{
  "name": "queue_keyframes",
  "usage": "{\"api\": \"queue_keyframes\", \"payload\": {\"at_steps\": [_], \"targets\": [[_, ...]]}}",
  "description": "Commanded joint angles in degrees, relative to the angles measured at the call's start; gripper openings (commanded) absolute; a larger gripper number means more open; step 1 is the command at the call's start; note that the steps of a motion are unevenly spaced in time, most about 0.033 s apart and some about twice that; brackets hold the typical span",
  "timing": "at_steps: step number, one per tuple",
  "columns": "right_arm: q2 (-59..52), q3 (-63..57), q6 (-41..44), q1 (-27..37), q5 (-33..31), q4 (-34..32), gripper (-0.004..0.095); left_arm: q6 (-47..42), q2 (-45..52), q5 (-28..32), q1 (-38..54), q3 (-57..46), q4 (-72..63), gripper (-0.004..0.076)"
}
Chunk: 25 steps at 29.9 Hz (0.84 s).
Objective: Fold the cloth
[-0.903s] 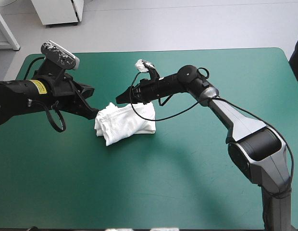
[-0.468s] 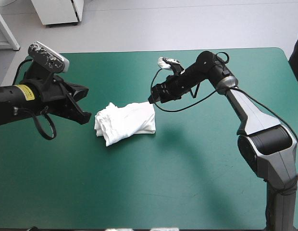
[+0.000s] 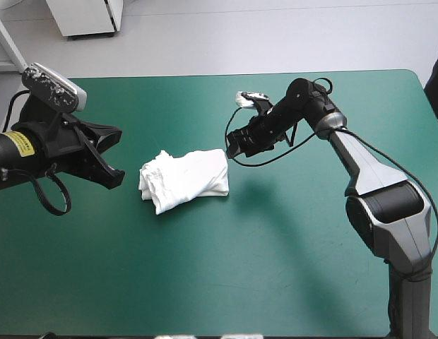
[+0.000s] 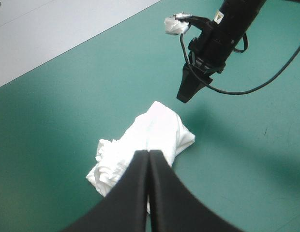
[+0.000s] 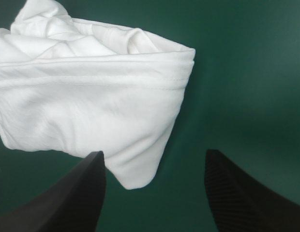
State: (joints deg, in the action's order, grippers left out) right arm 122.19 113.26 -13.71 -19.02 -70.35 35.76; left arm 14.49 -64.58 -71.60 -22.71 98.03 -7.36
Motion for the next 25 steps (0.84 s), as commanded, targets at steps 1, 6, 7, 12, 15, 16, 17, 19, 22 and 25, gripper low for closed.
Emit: {"api": "queue_keyframes", "payload": {"at_steps": [1,6,7,12,15,16,17,19,22,25], "targets": [[-0.2,1.7,-1.2,0.1,-0.2,5.8,0.0573,-0.5,0.9,0.5,0.1,1.6,-0.8,-0.001],[2.9,1.9,-2.8,-0.5,1.0,10.0,0.0573,-0.5,0.8,0.8,0.1,1.6,0.5,-0.001],[3.3,1.9,-3.3,-0.8,1.4,10.7,0.0573,-0.5,0.8,0.8,0.1,1.6,0.8,-0.001],[4.6,2.0,-4.7,-2.8,4.0,11.3,0.0573,-0.5,0.2,0.6,0.1,1.6,1.1,-0.001],[5.8,2.0,-4.7,-3.8,4.4,11.1,0.0573,-0.5,0.0,0.4,0.1,1.6,1.1,-0.001],[6.4,2.0,-4.6,-3.9,4.1,11.1,0.0573,-0.8,0.0,0.4,0.1,1.6,1.1,-0.001],[6.9,2.0,-4.3,-4.0,4.1,11.1,0.0572,-1.1,0.0,0.3,0.1,1.6,1.1,-0.001],[7.8,2.0,-4.2,-4.2,3.6,11.4,0.0548,-1.3,0.0,0.2,0.1,1.6,1.1,-0.001],[8.6,2.0,-4.3,-4.3,3.3,11.0,0.0394,-1.3,0.0,-0.6,0.1,1.6,1.1,-0.001],[8.7,2.0,-4.9,-4.3,3.4,9.6,0.0114,-1.5,0.0,-1.4,0.1,1.6,1.1,-0.001]]}}
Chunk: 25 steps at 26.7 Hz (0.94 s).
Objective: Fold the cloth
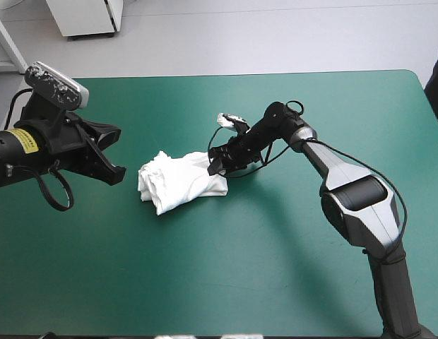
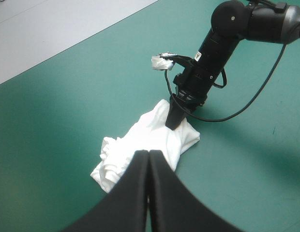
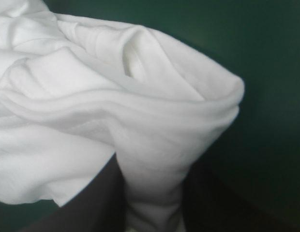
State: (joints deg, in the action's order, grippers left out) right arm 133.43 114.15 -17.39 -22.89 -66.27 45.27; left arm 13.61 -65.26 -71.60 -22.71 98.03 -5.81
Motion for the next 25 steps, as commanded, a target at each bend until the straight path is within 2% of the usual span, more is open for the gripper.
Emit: {"api": "queue_keyframes", "payload": {"at_steps": [1,2,5,11,15,19,25], "targets": [[-2.5,1.1,-1.3,-0.4,-0.7,-0.3,0.0027,-0.6,0.7,-1.5,0.1,1.6,-0.5,-0.001],[-2.5,1.1,-1.1,-0.4,-0.4,-1.1,-0.0011,-0.8,0.7,-1.6,0.1,1.6,-0.5,-0.001],[-2.6,1.1,-0.4,0.0,0.1,-4.0,-0.0003,-0.8,0.7,-1.8,0.1,1.6,-0.6,-0.001],[-5.8,1.1,3.7,2.3,2.8,-15.7,-0.0004,-1.0,0.7,-2.2,0.1,1.6,-0.9,-0.001],[-7.4,1.1,5.7,5.3,0.7,-21.9,-0.0004,-1.0,0.7,-2.2,0.1,1.6,-0.9,-0.001],[-9.7,-0.5,7.2,10.0,-1.7,-27.3,-0.0004,-1.0,0.7,-2.2,0.1,1.6,-0.9,-0.001],[-17.6,-11.6,9.0,19.1,-1.1,-35.0,-0.0003,-1.0,0.7,-2.2,0.1,1.6,-0.9,-0.001]]}}
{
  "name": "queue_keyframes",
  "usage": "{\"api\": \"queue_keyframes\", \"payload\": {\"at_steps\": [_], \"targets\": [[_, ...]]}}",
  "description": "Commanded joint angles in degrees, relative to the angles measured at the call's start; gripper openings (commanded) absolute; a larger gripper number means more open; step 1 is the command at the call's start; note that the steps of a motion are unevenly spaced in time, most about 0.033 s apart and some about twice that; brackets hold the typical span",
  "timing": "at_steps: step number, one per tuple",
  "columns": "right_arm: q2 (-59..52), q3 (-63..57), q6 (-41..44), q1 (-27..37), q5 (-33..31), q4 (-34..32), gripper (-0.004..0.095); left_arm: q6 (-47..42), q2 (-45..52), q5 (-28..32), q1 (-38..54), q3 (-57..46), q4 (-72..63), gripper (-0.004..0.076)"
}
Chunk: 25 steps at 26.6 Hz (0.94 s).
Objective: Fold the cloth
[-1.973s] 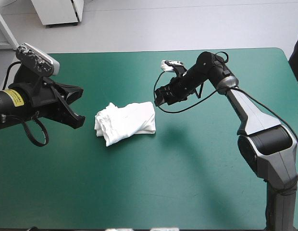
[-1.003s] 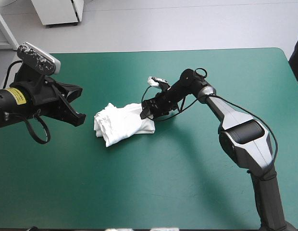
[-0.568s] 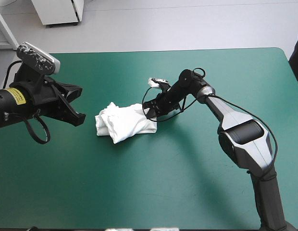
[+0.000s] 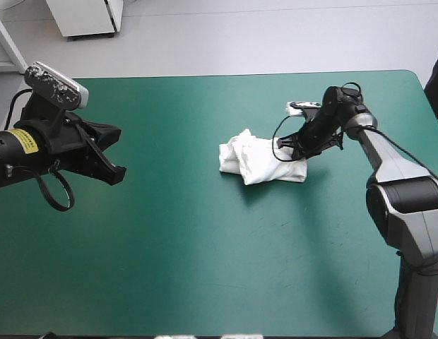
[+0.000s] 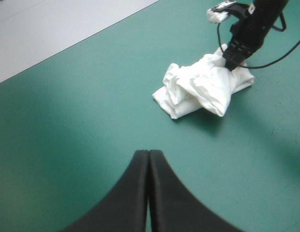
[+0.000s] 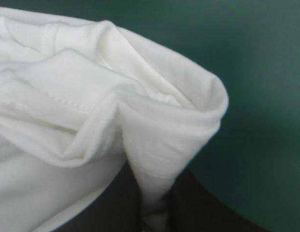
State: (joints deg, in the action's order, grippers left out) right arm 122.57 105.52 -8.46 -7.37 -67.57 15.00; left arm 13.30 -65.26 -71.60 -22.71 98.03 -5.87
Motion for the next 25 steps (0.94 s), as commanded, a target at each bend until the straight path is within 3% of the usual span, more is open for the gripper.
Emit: {"api": "queue_keyframes", "payload": {"at_steps": [1,9,13,22,25], "targets": [[-9.1,-6.4,0.1,5.9,0.8,-5.9,-0.0003,-0.7,0.7,-2.2,0.1,1.6,-0.8,-0.001],[-25.4,-28.4,0.1,29.0,7.9,-10.6,-0.0003,-0.7,0.7,-2.2,0.1,1.6,-3.3,-0.001],[-29.0,-32.7,0.0,35.9,9.9,-10.3,-0.0004,-0.7,0.7,-2.2,0.1,1.6,-3.5,-0.001],[-30.5,-36.0,-0.9,39.0,12.0,-10.2,0.0007,-0.4,0.7,-1.9,0.1,1.6,-5.0,-0.001],[-30.5,-35.7,-0.9,39.0,11.3,-9.4,0.0111,-0.1,0.6,-1.3,0.1,1.6,-5.8,-0.001]]}}
